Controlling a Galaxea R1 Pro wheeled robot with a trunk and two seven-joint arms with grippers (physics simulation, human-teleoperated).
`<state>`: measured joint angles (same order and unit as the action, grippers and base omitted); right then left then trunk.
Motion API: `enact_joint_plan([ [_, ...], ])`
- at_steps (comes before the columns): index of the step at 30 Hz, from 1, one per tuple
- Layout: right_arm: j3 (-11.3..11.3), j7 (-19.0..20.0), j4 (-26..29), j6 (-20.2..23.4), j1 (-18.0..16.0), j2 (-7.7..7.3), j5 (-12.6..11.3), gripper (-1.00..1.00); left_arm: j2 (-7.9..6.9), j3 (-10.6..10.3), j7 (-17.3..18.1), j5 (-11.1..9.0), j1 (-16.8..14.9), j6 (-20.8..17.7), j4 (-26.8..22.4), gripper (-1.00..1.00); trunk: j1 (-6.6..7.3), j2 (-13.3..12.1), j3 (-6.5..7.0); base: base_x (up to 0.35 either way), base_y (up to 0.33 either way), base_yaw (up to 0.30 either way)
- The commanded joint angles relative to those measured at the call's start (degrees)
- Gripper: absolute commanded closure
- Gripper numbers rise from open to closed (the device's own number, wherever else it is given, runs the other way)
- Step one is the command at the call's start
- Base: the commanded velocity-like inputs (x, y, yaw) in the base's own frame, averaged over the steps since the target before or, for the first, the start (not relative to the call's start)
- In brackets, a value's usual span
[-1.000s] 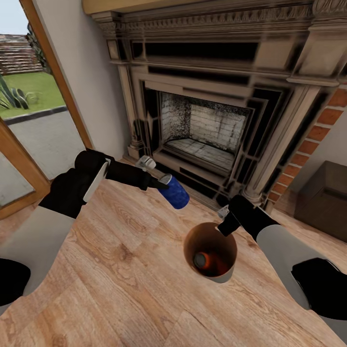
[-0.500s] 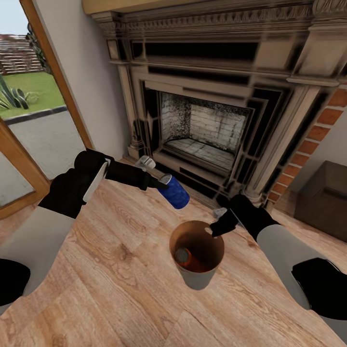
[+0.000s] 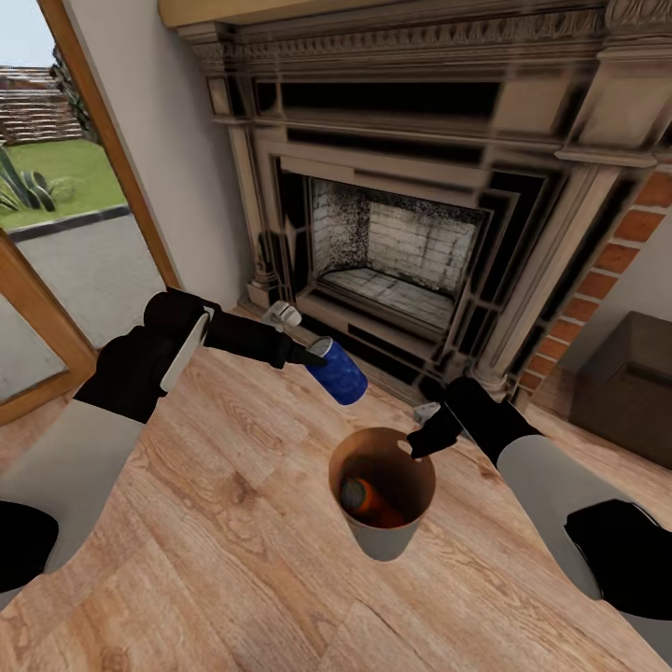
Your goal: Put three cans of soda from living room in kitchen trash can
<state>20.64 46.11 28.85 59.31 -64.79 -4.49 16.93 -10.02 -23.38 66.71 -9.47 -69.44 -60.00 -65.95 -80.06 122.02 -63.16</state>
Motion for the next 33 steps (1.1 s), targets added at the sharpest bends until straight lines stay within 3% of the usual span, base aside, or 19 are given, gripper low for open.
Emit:
enact_joint_plan([
  [1,-0.2,0.4,0.0,0.7,0.0,0.01,-1.6,1.00,0.00,0.0,0.0,0.0,0.0,0.0,0.0,1.00,0.00,0.0,0.01,0.000,0.000,0.000],
  [9,-0.3,0.4,0.0,0.7,-0.1,0.07,-1.6,1.00,0.00,-0.1,0.4,-0.4,0.0,0.0,-0.3,1.00,0.00,0.0,0.01,0.000,0.000,0.000],
  [17,-0.5,0.4,-0.1,0.7,-0.3,0.16,-1.6,1.00,0.04,-0.6,4.0,-0.2,0.1,0.0,-0.3,1.00,0.00,0.0,0.01,0.000,0.000,0.000],
  [25,-0.5,0.4,-0.1,0.7,-0.5,0.13,-1.6,1.00,0.04,-0.9,4.3,0.0,0.2,0.0,-0.1,1.00,0.00,0.0,0.01,0.000,0.000,0.000],
  [33,-0.5,0.4,-0.2,0.7,-0.6,0.17,-1.6,1.00,0.34,-4.0,4.1,0.3,1.9,0.0,0.1,1.00,0.00,0.0,0.01,0.000,0.000,0.000],
])
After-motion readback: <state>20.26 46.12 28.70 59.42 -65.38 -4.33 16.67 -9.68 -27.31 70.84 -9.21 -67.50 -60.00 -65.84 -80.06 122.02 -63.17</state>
